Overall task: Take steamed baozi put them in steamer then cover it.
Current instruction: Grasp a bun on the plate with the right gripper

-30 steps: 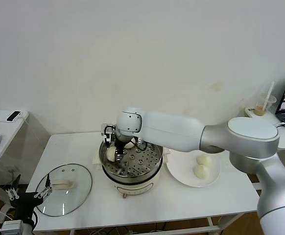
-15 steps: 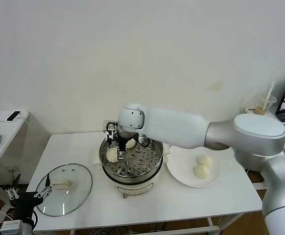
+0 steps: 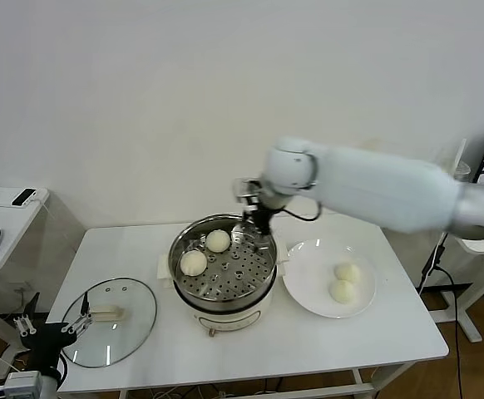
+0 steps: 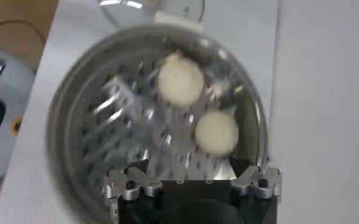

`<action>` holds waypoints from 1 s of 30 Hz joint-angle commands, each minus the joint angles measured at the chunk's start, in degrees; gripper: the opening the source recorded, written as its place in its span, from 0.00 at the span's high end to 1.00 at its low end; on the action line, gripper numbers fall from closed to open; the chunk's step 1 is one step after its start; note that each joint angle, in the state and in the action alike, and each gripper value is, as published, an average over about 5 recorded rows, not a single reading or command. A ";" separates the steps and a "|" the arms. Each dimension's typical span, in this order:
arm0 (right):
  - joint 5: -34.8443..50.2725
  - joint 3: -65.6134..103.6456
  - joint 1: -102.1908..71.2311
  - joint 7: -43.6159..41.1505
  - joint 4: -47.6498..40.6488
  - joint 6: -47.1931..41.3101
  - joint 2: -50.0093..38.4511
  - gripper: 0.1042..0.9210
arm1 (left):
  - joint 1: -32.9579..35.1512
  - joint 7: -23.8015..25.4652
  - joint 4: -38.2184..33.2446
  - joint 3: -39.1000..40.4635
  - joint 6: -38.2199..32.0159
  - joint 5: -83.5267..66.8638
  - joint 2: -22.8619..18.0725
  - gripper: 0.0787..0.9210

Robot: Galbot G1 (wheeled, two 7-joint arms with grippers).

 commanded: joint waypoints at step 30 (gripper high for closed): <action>-32.34 27.16 -39.53 -4.86 -8.41 16.36 -19.74 0.12 | 1.34 0.02 1.72 -0.32 -0.05 1.49 -0.70 0.12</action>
